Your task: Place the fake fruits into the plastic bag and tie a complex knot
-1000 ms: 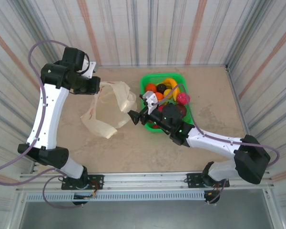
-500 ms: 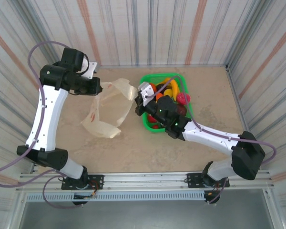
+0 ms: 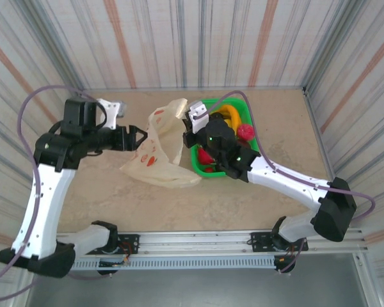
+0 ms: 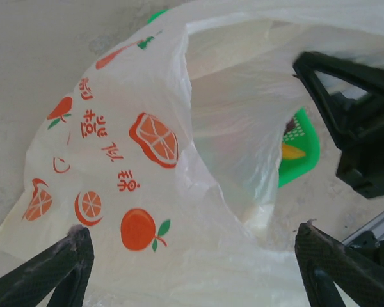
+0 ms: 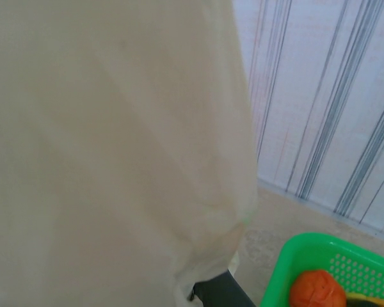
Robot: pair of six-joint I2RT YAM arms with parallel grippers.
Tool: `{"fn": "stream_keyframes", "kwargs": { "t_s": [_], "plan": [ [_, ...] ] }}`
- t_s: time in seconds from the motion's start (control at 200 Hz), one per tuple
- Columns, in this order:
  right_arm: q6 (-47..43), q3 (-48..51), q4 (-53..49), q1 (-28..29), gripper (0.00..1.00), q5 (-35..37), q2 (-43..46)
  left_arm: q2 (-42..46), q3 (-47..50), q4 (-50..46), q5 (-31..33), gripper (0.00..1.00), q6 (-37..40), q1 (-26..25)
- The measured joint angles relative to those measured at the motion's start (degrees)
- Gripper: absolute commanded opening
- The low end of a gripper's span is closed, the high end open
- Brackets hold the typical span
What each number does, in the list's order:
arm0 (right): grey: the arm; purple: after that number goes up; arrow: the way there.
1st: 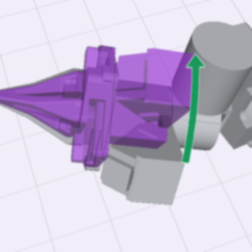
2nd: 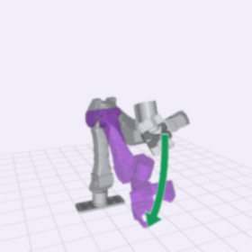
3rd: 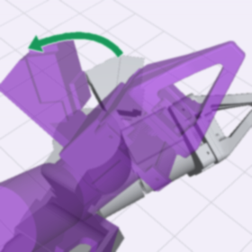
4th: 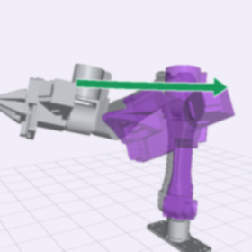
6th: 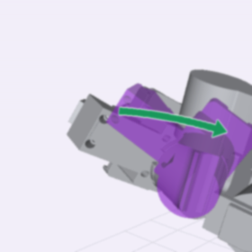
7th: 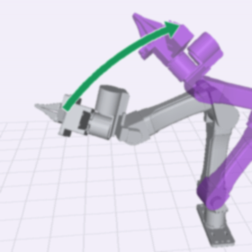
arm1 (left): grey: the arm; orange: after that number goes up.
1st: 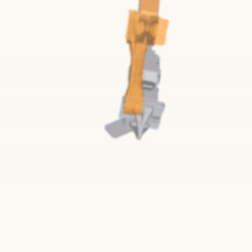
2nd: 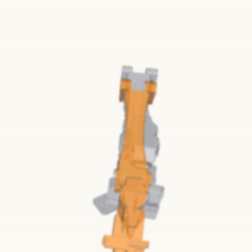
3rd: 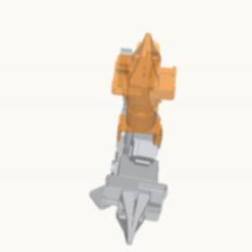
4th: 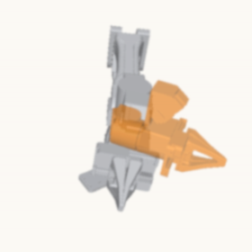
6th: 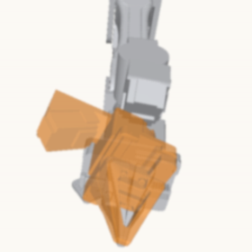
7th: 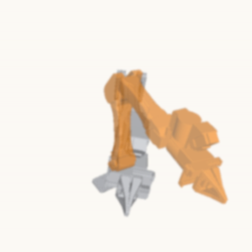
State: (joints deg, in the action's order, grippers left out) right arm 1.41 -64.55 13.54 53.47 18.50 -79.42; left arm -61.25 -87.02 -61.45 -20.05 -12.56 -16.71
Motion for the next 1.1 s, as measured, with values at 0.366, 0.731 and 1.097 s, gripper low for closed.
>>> {"fn": "stream_keyframes", "kwargs": {
  "t_s": [0.366,0.731,1.097],
  "plan": [
    [1.1,-0.2,-2.3,1.2,0.00,1.7,-0.1,7.8,27.4,26.0,10.8,0.86,-21.7,-15.6],
    [1.2,-0.2,-2.8,1.7,0.00,2.6,-0.1,6.3,32.5,37.9,29.5,0.80,-33.9,-29.6],
    [2.4,-0.2,-2.9,1.8,0.00,3.1,-0.1,0.4,36.0,41.3,35.7,0.56,-39.7,-32.5]
  ]
}}
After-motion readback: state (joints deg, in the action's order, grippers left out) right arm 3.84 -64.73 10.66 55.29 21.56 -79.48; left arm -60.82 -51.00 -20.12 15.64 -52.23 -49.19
